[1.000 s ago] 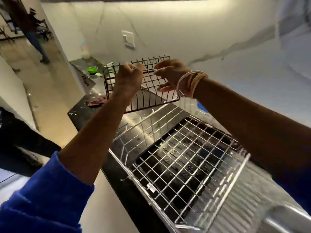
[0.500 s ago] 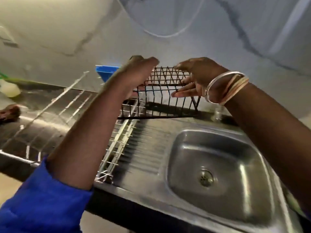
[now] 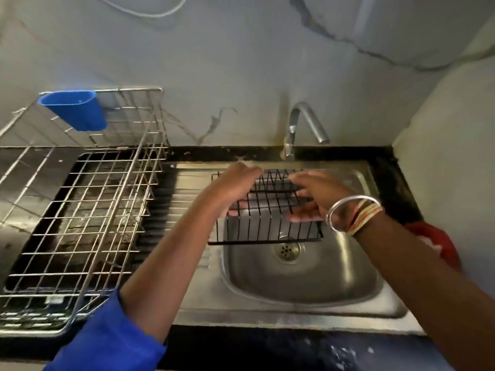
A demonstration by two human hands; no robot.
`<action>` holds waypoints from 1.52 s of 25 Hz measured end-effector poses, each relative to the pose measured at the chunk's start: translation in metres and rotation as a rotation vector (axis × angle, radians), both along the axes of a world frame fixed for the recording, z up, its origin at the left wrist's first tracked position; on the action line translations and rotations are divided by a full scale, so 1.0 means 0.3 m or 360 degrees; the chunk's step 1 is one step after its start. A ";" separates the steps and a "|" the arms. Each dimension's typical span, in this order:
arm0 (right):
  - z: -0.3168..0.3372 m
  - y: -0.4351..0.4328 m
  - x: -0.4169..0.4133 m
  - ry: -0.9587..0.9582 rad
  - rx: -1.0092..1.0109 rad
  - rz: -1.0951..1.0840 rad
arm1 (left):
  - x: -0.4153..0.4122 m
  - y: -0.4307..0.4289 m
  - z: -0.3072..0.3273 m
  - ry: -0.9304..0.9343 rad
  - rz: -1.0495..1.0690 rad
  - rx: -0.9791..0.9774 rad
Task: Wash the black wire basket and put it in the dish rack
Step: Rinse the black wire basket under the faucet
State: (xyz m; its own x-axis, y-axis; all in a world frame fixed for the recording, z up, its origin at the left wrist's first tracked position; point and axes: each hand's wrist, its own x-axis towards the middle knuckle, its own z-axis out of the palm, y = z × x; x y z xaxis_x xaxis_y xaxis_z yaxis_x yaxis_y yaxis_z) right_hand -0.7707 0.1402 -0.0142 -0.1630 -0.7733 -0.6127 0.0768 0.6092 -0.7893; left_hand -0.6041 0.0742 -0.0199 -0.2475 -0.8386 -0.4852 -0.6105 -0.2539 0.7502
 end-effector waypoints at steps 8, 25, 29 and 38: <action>-0.385 0.086 -0.104 0.0135 0.0346 -0.0414 | -0.138 0.037 -0.373 0.0168 -0.0128 0.0517; -0.768 0.091 -0.198 0.0006 0.0487 -0.0318 | -0.216 0.089 -0.721 0.0159 0.0106 0.0488; -0.791 0.080 -0.197 0.0033 0.0487 -0.0302 | -0.219 0.098 -0.742 0.0146 0.0106 0.0429; -0.796 0.068 -0.196 0.0105 0.0444 -0.0287 | -0.227 0.097 -0.758 0.0170 0.0094 0.0431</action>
